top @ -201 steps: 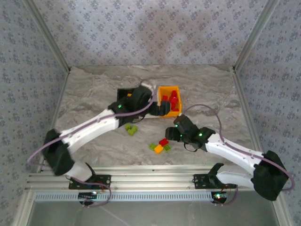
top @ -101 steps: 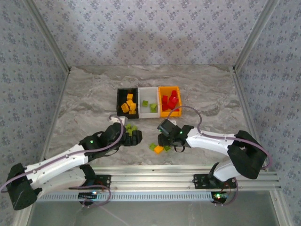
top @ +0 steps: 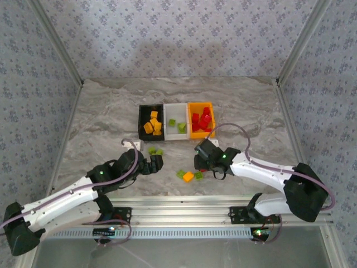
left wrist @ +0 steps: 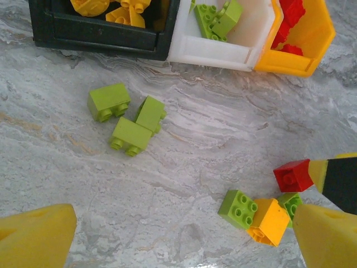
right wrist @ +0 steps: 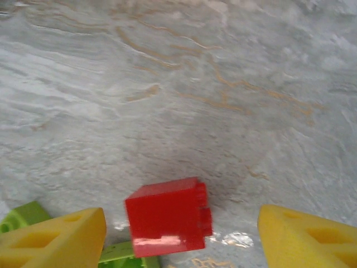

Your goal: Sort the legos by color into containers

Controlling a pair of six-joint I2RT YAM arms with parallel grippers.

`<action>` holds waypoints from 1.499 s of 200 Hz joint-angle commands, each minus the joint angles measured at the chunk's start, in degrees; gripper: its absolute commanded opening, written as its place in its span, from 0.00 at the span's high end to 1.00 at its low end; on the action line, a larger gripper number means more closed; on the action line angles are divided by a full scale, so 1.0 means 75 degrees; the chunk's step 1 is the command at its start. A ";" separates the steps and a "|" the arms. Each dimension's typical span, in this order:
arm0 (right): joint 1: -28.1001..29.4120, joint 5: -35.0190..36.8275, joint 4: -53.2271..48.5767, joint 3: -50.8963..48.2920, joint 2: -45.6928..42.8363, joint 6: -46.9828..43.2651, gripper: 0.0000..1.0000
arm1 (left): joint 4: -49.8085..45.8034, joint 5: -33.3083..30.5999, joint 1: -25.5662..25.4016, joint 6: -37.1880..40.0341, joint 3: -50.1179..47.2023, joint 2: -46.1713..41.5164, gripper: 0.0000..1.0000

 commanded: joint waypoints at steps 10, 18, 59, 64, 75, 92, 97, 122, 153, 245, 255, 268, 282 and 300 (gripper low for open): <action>0.0012 -0.0118 -0.0246 0.0372 0.0817 -0.0117 0.26 | -0.0149 -0.0195 -0.0022 -0.0119 -0.0176 -0.0175 0.00; -0.0021 -0.0118 -0.0221 0.0368 0.1035 -0.0086 0.26 | -0.0185 -0.0197 -0.0023 -0.0141 -0.0184 -0.0172 0.01; -0.0061 -0.0177 0.0145 0.0301 0.1428 -0.0085 0.37 | -0.0383 -0.0236 -0.0012 -0.0204 -0.0231 -0.0201 0.01; -0.0069 -0.0189 0.0146 0.0289 0.1440 -0.0086 0.40 | -0.0405 -0.0241 -0.0006 -0.0204 -0.0242 -0.0215 0.01; -0.0086 -0.0238 0.0170 0.0278 0.1454 -0.0107 0.47 | -0.0411 -0.0250 -0.0011 -0.0213 -0.0271 -0.0251 0.01; -0.0095 -0.0259 0.0142 0.0325 0.1405 -0.0115 0.58 | -0.0396 -0.0244 -0.0011 -0.0225 -0.0327 -0.0318 0.01; -0.0098 -0.0259 0.0137 0.0342 0.1359 -0.0126 0.60 | -0.0394 -0.0244 -0.0011 -0.0225 -0.0330 -0.0322 0.01; -0.0109 -0.0201 -0.0155 0.0651 0.0881 -0.0225 0.68 | -0.0473 -0.0290 -0.0011 -0.0206 -0.0308 -0.0363 0.01; -0.0375 0.0041 -0.0654 0.1572 0.0215 -0.0699 0.70 | -0.0726 -0.0520 -0.0011 -0.0268 -0.0237 -0.0382 0.01; -0.1975 0.0521 -0.0575 0.5146 0.3419 -0.1340 0.66 | -0.0621 -0.0266 -0.0011 -0.0178 -0.0294 -0.0081 0.01; -0.2061 0.0593 -0.0651 0.5465 0.3777 -0.1266 0.66 | -0.0688 -0.0230 -0.0005 -0.0178 -0.0261 -0.0001 0.01; -0.2180 0.0581 -0.0691 0.5773 0.4145 -0.1181 0.64 | -0.0713 -0.0184 -0.0011 -0.0172 -0.0248 0.0046 0.01; -0.2305 0.0468 -0.0694 0.6051 0.4443 -0.1099 0.60 | -0.0685 -0.0187 -0.0010 -0.0184 -0.0268 0.0061 0.01; -0.2370 0.0319 -0.0550 0.6227 0.4578 -0.1076 0.47 | -0.0568 -0.0159 -0.0011 -0.0178 -0.0318 0.0040 0.01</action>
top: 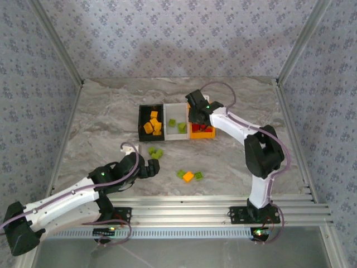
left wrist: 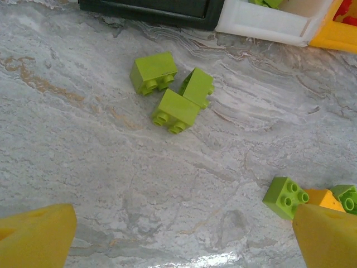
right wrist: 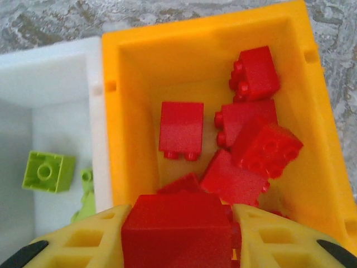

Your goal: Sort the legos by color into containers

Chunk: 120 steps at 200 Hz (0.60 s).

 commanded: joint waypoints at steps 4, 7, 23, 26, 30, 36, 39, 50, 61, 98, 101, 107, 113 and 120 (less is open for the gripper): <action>-0.0134 0.0026 -0.0134 0.0508 0.0166 0.0083 0.43 | 0.0018 0.0045 -0.0011 0.0029 -0.0002 -0.0018 0.01; -0.0139 0.0023 -0.0124 0.0541 0.0158 0.0081 0.40 | 0.0058 0.0043 -0.0011 0.0043 -0.0010 -0.0018 0.01; -0.0131 0.0048 -0.0086 0.0557 -0.0028 0.0074 0.34 | 0.0116 0.0060 -0.0010 0.0076 -0.0004 0.0004 0.01; -0.0133 0.0055 -0.0064 0.0546 -0.0084 0.0075 0.33 | 0.0111 0.0039 -0.0011 0.0078 0.0005 -0.0002 0.01; -0.0131 0.0067 -0.0058 0.0511 -0.0163 0.0084 0.33 | 0.0084 0.0011 -0.0009 0.0079 0.0018 0.0010 0.00; -0.0122 0.0068 -0.0020 0.0444 -0.0306 0.0075 0.33 | 0.0030 -0.0040 -0.0005 0.0079 0.0050 0.0014 0.01; -0.0111 0.0074 0.0013 0.0384 -0.0372 0.0073 0.32 | -0.0005 -0.0044 0.0000 0.0079 0.0072 0.0020 0.01; -0.0065 0.0081 0.0167 0.0081 -0.0763 0.0087 0.33 | -0.0096 -0.0019 0.0083 0.0127 0.0150 0.0064 0.01; 0.0006 0.0027 0.0327 -0.0341 -0.1212 0.0167 0.32 | -0.0106 0.0103 0.0273 0.0175 0.0215 0.0185 0.01; 0.0436 -0.0179 0.0892 -0.2049 -0.2666 0.0570 0.32 | 0.1065 0.1139 0.1196 0.0532 0.0082 0.0951 0.01; 0.0455 -0.0178 0.0924 -0.2152 -0.2765 0.0592 0.32 | 0.1157 0.1165 0.1224 0.0584 0.0089 0.1070 0.01; 0.0523 -0.0200 0.0970 -0.2511 -0.2942 0.0628 0.32 | 0.1312 0.1184 0.1251 0.0701 0.0163 0.1344 0.02; 0.0547 -0.0207 0.0979 -0.2723 -0.3098 0.0682 0.32 | 0.1427 0.1174 0.1244 0.0859 0.0279 0.1616 0.02; 0.0566 -0.0202 0.0966 -0.2940 -0.3286 0.0765 0.32 | 0.1468 0.1121 0.1239 0.1018 0.0459 0.2048 0.03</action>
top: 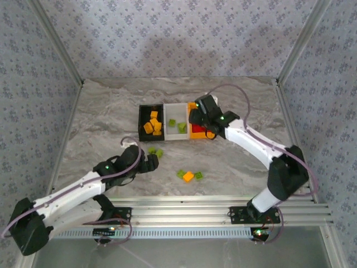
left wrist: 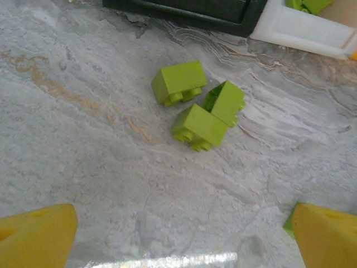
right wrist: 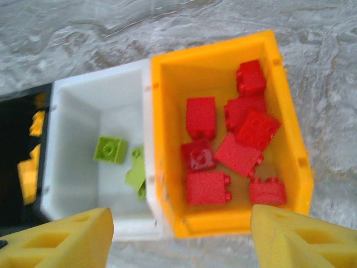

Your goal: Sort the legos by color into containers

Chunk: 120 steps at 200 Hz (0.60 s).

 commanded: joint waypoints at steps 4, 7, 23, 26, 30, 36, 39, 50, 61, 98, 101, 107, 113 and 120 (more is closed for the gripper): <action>0.0135 -0.0063 0.0163 -0.0949 -0.0611 0.0438 0.32 | 0.0754 0.0318 0.0063 0.0693 0.0569 0.1138 0.04; 0.0133 -0.0075 0.0178 -0.1046 -0.0666 0.0460 0.32 | 0.0783 0.0279 0.0057 0.0747 0.0630 0.1312 0.04; 0.0138 -0.0057 0.0230 -0.1464 -0.1063 0.0571 0.32 | 0.1264 0.0229 0.0074 0.1026 0.0806 0.2082 0.09; 0.0137 -0.0053 0.0237 -0.1520 -0.1126 0.0577 0.32 | 0.1330 0.0198 0.0072 0.1063 0.0833 0.2222 0.11; 0.0125 -0.0043 0.0240 -0.1591 -0.1206 0.0587 0.32 | 0.1379 0.0132 0.0074 0.1112 0.0888 0.2404 0.12; 0.0118 -0.0035 0.0226 -0.1694 -0.1317 0.0611 0.32 | 0.1416 0.0013 0.0083 0.1242 0.0985 0.2660 0.13; 0.0108 -0.0041 0.0218 -0.1739 -0.1382 0.0628 0.32 | 0.1418 -0.0050 0.0077 0.1296 0.1045 0.2792 0.14; 0.0084 -0.0041 0.0197 -0.1872 -0.1541 0.0649 0.32 | 0.1415 -0.0266 0.0096 0.1511 0.1235 0.3192 0.16; 0.0045 -0.0040 0.0159 -0.1986 -0.1673 0.0693 0.32 | 0.1495 -0.0349 0.0098 0.1706 0.1343 0.3519 0.19; -0.0062 -0.0054 0.0180 -0.2221 -0.1968 0.0713 0.31 | 0.1449 -0.0688 0.0092 0.2013 0.1409 0.4113 0.28; -0.0081 -0.0053 0.0181 -0.2229 -0.1990 0.0724 0.31 | 0.1469 -0.0695 0.0091 0.2036 0.1408 0.4152 0.29; -0.0095 -0.0044 0.0190 -0.2255 -0.2008 0.0731 0.31 | 0.1486 -0.0694 0.0098 0.2078 0.1411 0.4226 0.31; -0.0108 -0.0050 0.0206 -0.2269 -0.2033 0.0743 0.31 | 0.1500 -0.0685 0.0098 0.2121 0.1428 0.4304 0.32; -0.0124 -0.0036 0.0230 -0.2275 -0.2056 0.0750 0.31 | 0.1533 -0.0672 0.0097 0.2170 0.1432 0.4367 0.34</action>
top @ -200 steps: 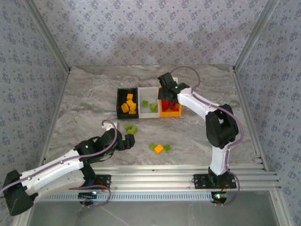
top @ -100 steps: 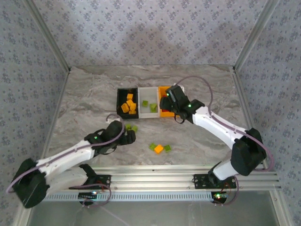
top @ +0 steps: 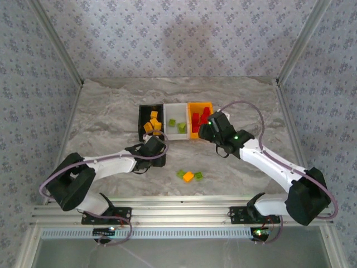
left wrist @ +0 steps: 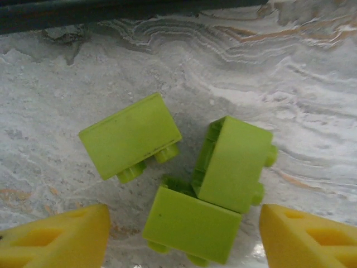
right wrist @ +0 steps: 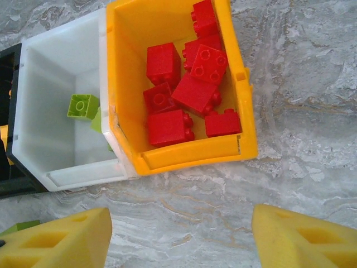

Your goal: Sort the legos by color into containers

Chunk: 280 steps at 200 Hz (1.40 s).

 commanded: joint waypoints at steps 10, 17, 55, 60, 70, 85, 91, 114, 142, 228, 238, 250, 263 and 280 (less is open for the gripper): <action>-0.0096 0.0032 0.0072 -0.0142 -0.0205 0.0163 0.31 | 0.0193 -0.0250 0.0031 0.0424 0.0211 0.0301 0.36; -0.0111 0.0021 0.0082 -0.0128 -0.0216 0.0166 0.31 | 0.0242 -0.0275 0.0023 0.0448 0.0182 0.0315 0.37; -0.0157 0.0008 0.0063 -0.0101 -0.0210 0.0156 0.31 | 0.0607 -0.0256 0.0031 0.0693 0.0125 0.0397 0.42; -0.0158 0.0008 0.0070 -0.0096 -0.0210 0.0157 0.31 | 0.0639 -0.0229 0.0025 0.0724 0.0134 0.0419 0.44; -0.0158 0.0008 0.0073 -0.0113 -0.0210 0.0162 0.31 | 0.0691 -0.0197 0.0031 0.0777 0.0143 0.0475 0.49; -0.0158 0.0010 0.0071 -0.0135 -0.0222 0.0171 0.31 | 0.0633 -0.0117 0.0029 0.0788 0.0185 0.0509 0.56; -0.0158 0.0025 0.0049 -0.0137 -0.0222 0.0195 0.31 | 0.0586 -0.0088 0.0027 0.0770 0.0180 0.0487 0.58; -0.0181 0.0031 0.0041 -0.0169 -0.0246 0.0203 0.31 | 0.0400 0.0003 0.0016 0.0621 -0.0014 0.0153 0.61; -0.0209 0.0023 0.0070 -0.0239 -0.0282 0.0228 0.31 | -0.0218 0.0088 -0.0173 0.0319 -0.0242 -0.0673 0.65; -0.0255 -0.0156 0.0287 -0.0674 -0.0521 0.0418 0.31 | -0.1446 0.1109 0.0008 0.0237 0.1849 -0.1674 0.68; -0.0263 -0.0168 0.0261 -0.0730 -0.0538 0.0431 0.31 | -0.1426 0.1101 0.0060 0.0493 0.2550 -0.1066 0.69; -0.0274 -0.0161 0.0182 -0.0768 -0.0550 0.0473 0.31 | -0.1394 0.1055 0.0105 0.0775 0.3387 -0.0231 0.69; -0.0271 -0.0179 0.0111 -0.0826 -0.0603 0.0485 0.31 | -0.1425 0.1012 0.0270 0.0970 0.4238 0.0730 0.71; -0.0271 -0.0235 0.0039 -0.0919 -0.0707 0.0490 0.31 | -0.1568 0.0716 0.0516 0.1153 0.5232 0.1875 0.72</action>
